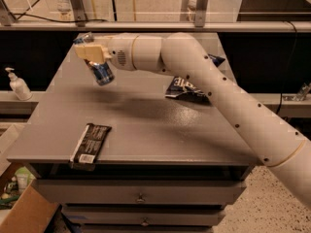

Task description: Place redbull can upright

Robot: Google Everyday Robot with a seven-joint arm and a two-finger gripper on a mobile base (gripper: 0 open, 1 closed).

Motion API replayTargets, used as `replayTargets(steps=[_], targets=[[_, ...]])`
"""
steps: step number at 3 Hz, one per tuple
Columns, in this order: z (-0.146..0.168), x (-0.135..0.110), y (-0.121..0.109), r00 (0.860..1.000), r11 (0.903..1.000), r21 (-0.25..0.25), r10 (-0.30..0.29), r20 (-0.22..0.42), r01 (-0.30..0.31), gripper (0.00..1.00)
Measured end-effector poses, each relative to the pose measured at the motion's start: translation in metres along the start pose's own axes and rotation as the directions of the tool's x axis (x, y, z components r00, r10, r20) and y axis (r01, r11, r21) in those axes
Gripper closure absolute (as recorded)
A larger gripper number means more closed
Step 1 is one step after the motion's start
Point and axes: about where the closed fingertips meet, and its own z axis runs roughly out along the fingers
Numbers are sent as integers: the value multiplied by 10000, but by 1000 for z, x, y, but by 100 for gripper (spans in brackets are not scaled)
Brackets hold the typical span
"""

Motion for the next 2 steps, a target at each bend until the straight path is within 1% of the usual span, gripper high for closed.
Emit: replayTargets(steps=[1,2], targets=[[-13,7,-9,9951,9931,669,-947,-275,963,100],[-28,17,-18,9848,9788,1140,-1644,-561,1699,100]])
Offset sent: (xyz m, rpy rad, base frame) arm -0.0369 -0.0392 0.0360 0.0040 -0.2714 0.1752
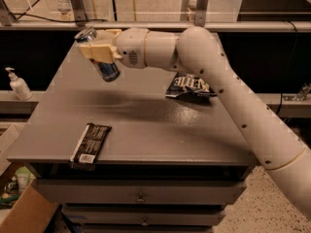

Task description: Place redbull can upright

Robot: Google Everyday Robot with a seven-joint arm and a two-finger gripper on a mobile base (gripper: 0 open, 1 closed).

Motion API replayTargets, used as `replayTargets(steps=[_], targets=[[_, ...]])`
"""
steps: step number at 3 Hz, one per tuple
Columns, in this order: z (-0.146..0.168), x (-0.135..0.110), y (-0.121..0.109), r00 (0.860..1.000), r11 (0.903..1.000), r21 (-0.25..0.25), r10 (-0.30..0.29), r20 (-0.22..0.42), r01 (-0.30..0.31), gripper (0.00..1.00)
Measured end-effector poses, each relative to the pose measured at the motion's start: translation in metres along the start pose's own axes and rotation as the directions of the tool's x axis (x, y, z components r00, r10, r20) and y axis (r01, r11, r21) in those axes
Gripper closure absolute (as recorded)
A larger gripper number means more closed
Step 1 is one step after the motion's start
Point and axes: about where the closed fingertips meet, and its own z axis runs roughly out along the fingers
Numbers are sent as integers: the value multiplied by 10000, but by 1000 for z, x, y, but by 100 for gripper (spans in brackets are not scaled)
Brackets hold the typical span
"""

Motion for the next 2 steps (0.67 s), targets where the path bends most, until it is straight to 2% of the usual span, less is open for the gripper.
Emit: replayTargets(steps=[1,2], targets=[[-16,2,-6,9988,9994,168,-301,-379,308,100],[-51,-4,-21,9948,9981,-194,-598,-821,584,100]])
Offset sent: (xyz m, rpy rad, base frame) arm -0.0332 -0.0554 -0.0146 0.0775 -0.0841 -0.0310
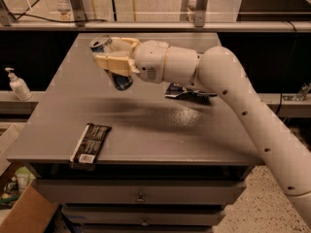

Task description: Place redbull can upright

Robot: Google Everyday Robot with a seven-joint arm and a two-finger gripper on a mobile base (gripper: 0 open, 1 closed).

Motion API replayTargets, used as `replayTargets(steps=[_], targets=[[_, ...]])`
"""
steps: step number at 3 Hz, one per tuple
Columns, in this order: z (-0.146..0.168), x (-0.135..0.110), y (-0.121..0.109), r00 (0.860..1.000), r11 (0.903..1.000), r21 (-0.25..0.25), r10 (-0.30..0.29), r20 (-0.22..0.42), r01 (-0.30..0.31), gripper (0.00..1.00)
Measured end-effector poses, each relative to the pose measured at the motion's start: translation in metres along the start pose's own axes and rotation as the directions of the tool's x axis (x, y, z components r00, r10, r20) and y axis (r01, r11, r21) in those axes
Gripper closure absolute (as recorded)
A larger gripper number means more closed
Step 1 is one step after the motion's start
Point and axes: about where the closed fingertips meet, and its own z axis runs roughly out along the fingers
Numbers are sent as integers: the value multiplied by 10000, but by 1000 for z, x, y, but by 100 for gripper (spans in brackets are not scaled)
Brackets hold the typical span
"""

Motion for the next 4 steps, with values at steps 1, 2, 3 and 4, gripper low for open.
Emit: replayTargets(steps=[1,2,3,4], targets=[[-2,0,-1,10000,10000,-20,-9,8,9,100],[1,-3,-3,9999,9998,-123,137,15,-136,100],[-4,-4,-12,9998,9992,-370,174,78,-171,100],[-19,-4,-19,9998,9974,-695,181,47,-177,100]])
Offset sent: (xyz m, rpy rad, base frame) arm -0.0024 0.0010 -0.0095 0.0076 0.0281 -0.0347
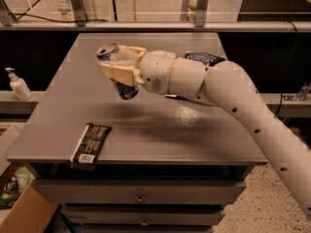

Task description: Place redbull can upright

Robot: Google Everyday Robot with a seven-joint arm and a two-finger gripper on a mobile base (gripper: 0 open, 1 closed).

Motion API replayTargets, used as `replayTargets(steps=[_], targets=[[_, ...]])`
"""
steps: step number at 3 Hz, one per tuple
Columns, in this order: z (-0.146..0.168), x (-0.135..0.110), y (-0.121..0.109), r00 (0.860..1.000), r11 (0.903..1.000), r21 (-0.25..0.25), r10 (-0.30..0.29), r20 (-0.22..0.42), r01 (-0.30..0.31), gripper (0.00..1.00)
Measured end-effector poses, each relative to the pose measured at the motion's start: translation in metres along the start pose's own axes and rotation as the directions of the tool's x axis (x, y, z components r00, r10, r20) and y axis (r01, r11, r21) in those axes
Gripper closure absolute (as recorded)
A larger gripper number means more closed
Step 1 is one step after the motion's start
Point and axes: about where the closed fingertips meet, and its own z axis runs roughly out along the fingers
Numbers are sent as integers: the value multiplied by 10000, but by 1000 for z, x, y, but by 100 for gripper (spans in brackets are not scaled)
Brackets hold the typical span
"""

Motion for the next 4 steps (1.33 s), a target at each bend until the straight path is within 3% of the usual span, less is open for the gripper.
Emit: replayTargets(steps=[1,3,4], targets=[[-14,-2,-4,9996,9999,-9,-136,-264,136,100],[-31,-18,-4,9900,9997,-224,73,-1407,-106,100],[-34,-24,-5,9896,9998,-100,133,-1432,-149,100]])
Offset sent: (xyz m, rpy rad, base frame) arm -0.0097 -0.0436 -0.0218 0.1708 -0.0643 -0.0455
